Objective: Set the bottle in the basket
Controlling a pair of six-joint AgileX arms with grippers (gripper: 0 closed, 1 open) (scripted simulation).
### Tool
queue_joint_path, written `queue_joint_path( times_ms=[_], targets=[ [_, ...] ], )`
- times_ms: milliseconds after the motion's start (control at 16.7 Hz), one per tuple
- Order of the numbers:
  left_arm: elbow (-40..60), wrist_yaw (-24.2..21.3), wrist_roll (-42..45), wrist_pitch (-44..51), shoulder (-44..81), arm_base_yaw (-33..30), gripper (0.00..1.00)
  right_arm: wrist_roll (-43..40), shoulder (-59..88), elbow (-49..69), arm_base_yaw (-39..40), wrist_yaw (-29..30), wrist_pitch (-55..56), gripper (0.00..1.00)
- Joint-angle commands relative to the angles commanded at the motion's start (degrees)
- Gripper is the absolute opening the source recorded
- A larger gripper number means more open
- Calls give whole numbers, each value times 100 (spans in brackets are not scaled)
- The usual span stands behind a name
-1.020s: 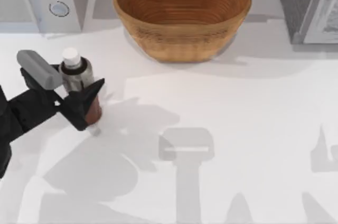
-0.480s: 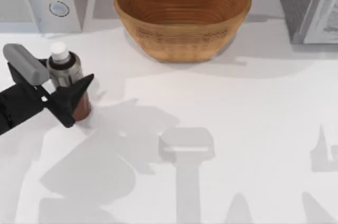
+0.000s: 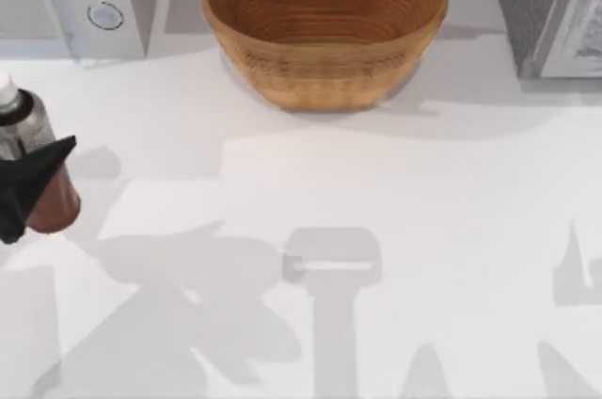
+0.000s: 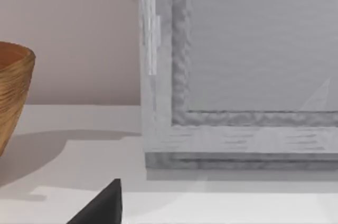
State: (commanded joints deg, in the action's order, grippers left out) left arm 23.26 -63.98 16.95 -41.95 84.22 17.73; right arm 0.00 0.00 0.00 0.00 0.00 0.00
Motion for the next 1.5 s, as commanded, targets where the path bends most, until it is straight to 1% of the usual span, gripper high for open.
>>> queue_joint_path(
  times_ms=[180,360,720,840,960,1020,1140,1320,1500],
  targets=[
    [-141,-530,277,1080,-989,588,0,0,0,0,0,0,0,100],
    [-224,-871,455,1644,-1547,955,0,0,0,0,0,0,0,100],
    [-211,-909,486,1711,-1601,982,0,0,0,0,0,0,0,100],
    [-46,-734,444,1725,-1509,878,0,0,0,0,0,0,0,100],
    [320,-314,340,1771,-1290,627,0,0,0,0,0,0,0,100],
    [565,-13,266,1808,-1139,449,0,0,0,0,0,0,0,100],
    [1154,764,80,1909,-771,3,0,0,0,0,0,0,0,100],
    [2229,2277,-272,2122,-98,-860,0,0,0,0,0,0,0,100],
    [3453,4037,-669,2385,652,-1880,0,0,0,0,0,0,0,100]
  ],
)
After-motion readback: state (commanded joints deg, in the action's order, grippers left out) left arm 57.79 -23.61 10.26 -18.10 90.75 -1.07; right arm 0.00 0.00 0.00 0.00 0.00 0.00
